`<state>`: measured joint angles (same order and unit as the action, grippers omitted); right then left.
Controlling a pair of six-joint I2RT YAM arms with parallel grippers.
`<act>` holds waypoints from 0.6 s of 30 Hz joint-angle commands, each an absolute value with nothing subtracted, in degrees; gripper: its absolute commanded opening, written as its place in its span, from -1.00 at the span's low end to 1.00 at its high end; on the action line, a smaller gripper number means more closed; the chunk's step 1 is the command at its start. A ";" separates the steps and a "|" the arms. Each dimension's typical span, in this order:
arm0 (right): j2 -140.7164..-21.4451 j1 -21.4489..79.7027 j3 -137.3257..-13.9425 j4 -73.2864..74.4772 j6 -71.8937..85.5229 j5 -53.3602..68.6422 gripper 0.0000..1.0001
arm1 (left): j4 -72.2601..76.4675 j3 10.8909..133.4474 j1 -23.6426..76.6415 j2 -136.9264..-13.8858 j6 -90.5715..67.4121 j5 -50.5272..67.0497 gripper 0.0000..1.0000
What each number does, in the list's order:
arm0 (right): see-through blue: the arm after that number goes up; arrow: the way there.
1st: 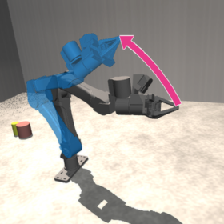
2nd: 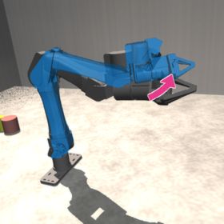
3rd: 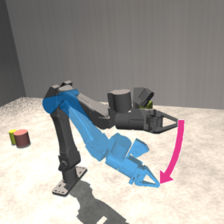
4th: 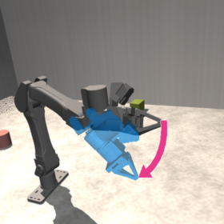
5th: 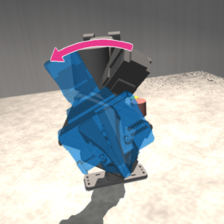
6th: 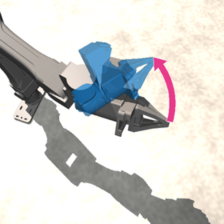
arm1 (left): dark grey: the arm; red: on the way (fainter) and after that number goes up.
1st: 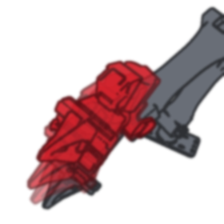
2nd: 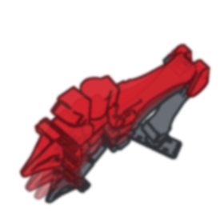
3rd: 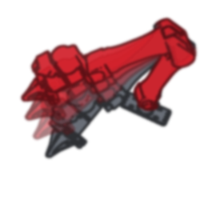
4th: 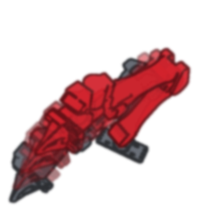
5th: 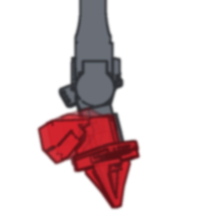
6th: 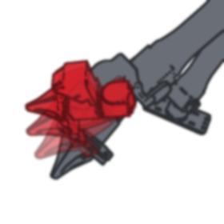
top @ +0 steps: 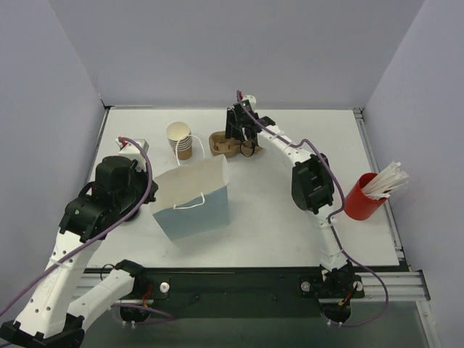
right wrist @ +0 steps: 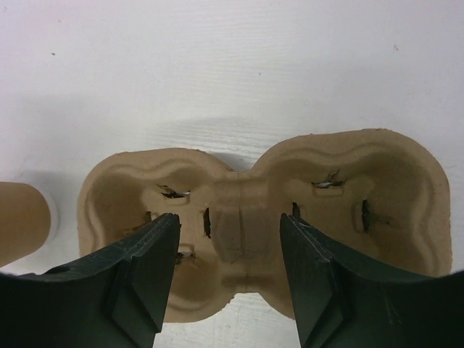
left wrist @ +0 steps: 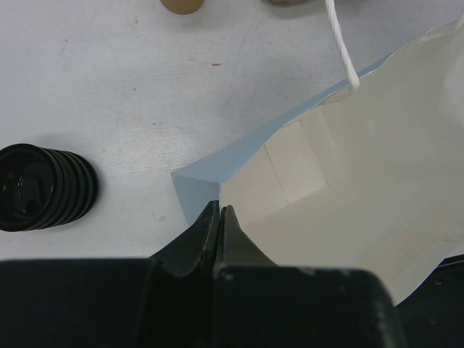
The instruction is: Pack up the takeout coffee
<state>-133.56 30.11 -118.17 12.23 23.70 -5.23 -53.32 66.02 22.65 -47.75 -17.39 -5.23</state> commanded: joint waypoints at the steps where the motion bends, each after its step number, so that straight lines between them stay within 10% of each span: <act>1: -135.70 30.50 -119.71 13.01 23.11 -7.03 0.14 | -50.54 66.09 22.32 -47.11 -17.75 -4.22 -1.00; 18: -136.58 30.94 -120.94 13.89 22.85 -8.88 -0.31 | -50.62 65.57 22.32 -46.85 -17.84 -4.04 -1.00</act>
<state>-136.73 30.48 -118.39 13.30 23.49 -6.87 -53.30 65.91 22.65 -47.59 -17.58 -5.06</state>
